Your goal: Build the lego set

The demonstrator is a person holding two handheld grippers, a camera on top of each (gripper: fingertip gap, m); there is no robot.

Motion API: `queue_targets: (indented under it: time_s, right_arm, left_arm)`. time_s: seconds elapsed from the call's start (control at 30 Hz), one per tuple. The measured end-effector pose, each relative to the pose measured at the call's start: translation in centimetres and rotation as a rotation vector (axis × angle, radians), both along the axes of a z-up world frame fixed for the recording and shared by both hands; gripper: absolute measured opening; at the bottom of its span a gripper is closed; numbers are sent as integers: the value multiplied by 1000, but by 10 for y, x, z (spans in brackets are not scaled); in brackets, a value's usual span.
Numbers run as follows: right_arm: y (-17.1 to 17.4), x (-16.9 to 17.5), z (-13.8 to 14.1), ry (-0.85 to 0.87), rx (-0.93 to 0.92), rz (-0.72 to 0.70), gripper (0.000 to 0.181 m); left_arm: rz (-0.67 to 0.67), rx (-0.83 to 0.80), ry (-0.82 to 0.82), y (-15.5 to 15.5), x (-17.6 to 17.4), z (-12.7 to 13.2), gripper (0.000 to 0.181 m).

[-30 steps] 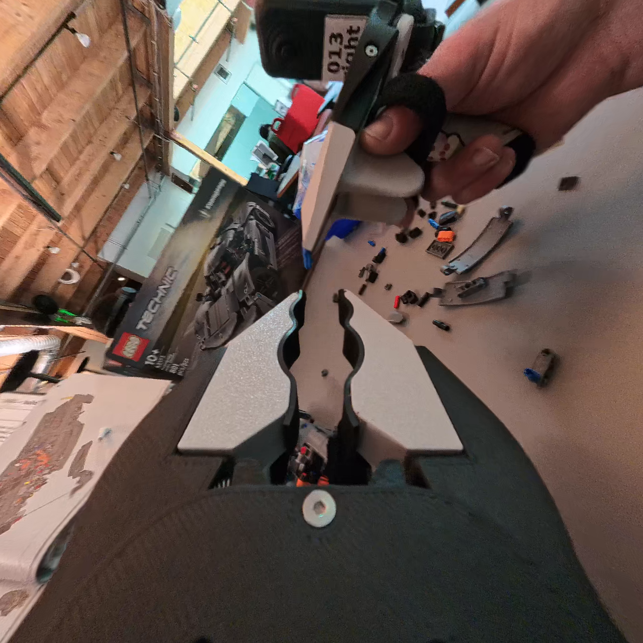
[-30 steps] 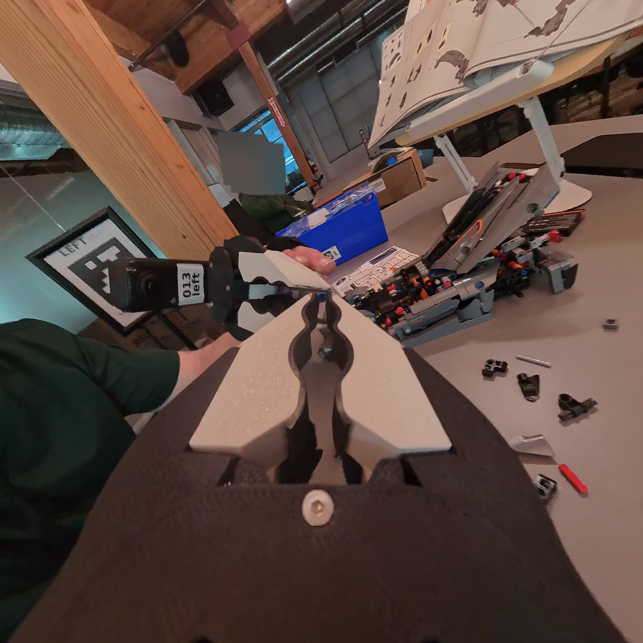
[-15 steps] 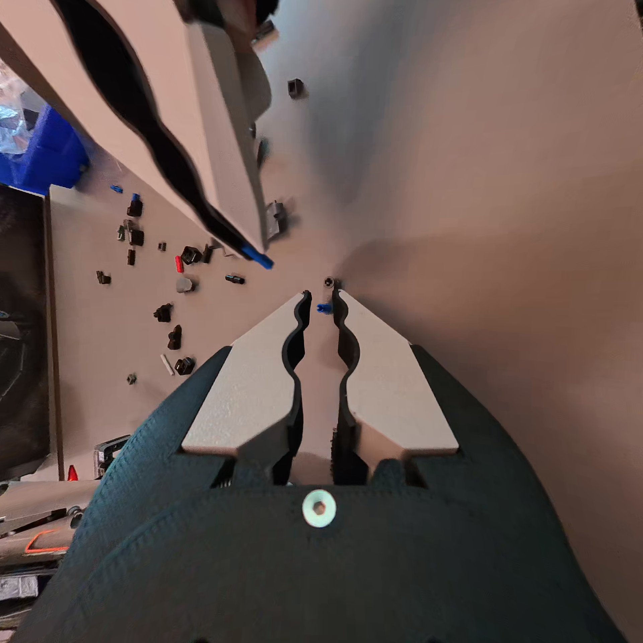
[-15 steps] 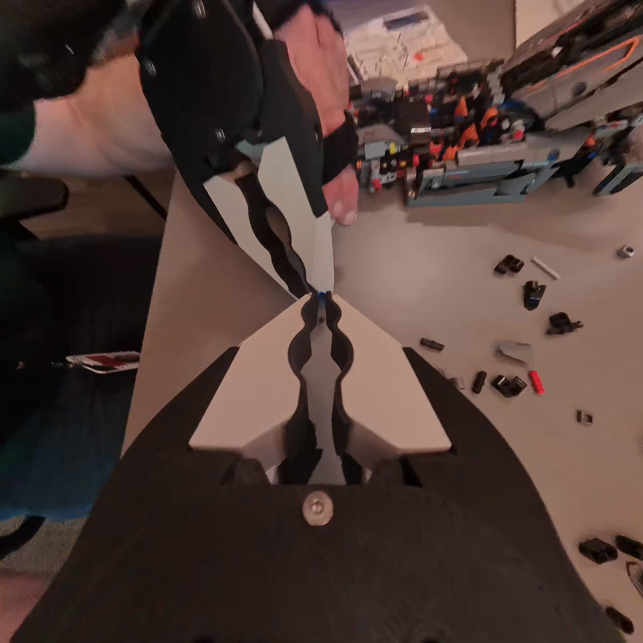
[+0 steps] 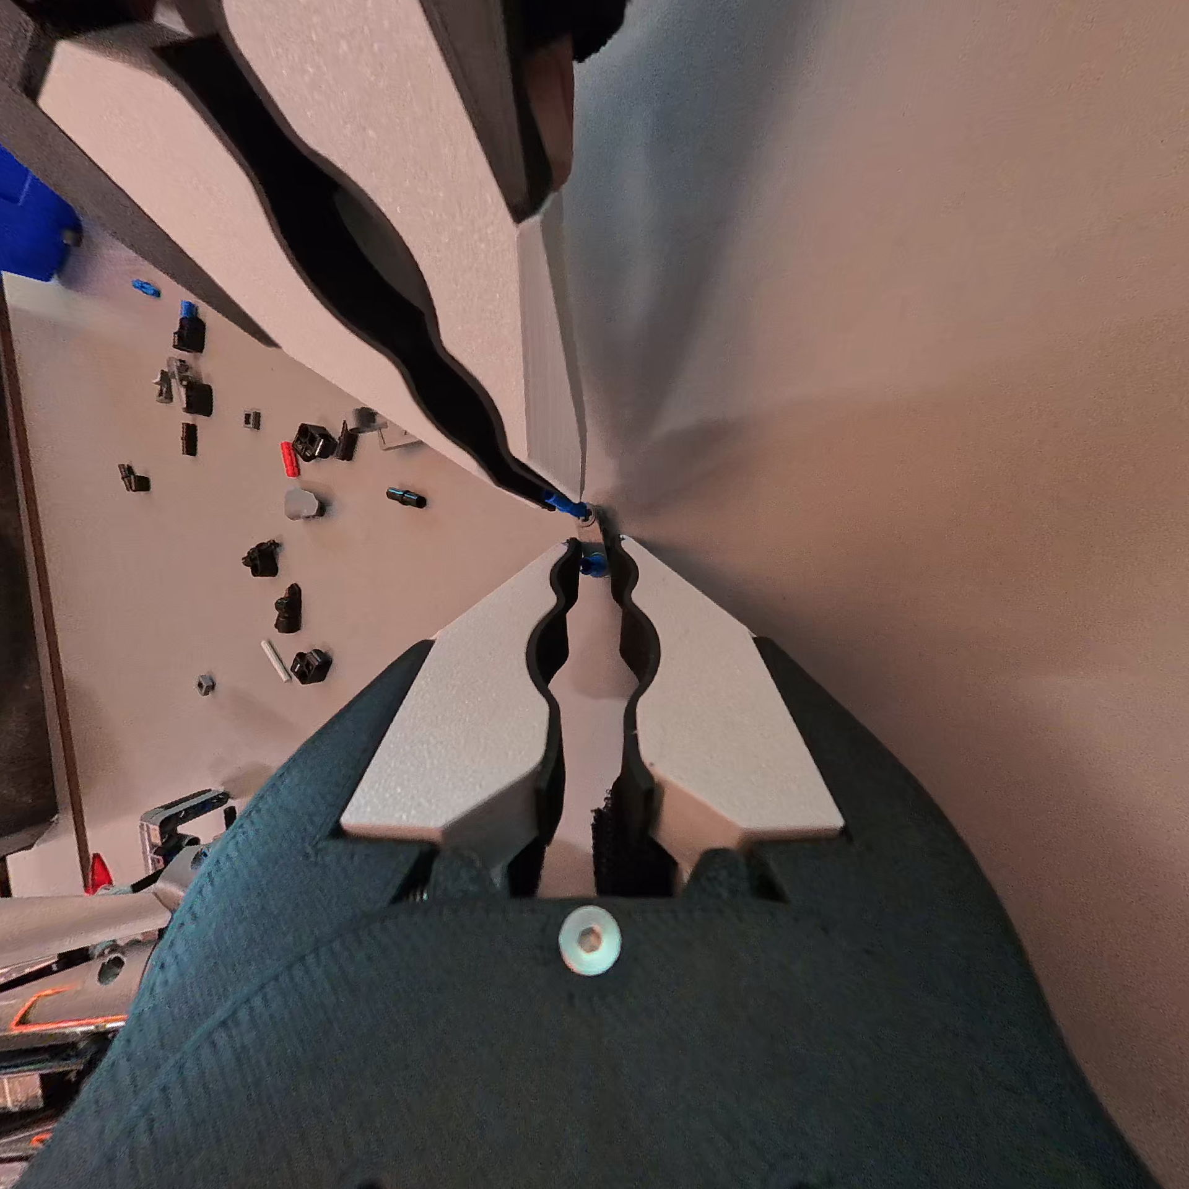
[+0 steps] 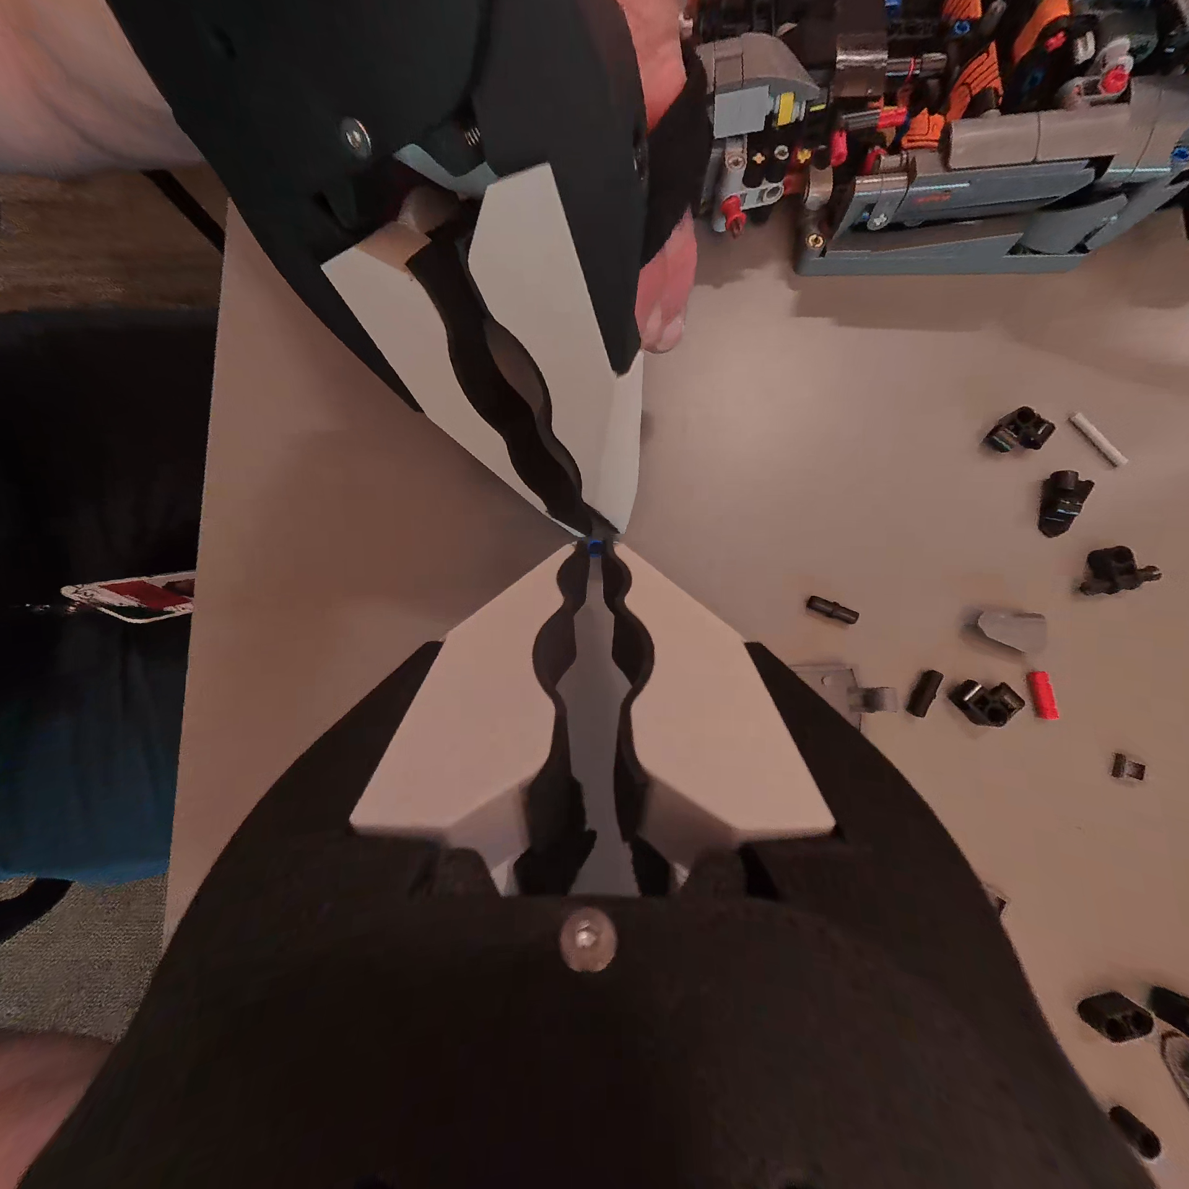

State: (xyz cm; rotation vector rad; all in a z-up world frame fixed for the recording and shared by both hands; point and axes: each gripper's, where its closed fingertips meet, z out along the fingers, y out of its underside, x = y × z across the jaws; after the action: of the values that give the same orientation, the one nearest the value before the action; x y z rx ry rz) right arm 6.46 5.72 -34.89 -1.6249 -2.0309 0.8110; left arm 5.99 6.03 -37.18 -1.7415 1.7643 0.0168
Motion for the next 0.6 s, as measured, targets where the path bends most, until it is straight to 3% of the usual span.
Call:
queue_targets:
  time_s: [0.6]
  right_arm:
    - [0,2,-11,-112,90,35,2]
  left_arm:
    - [-5,-74,-27,-4,3,0,6]
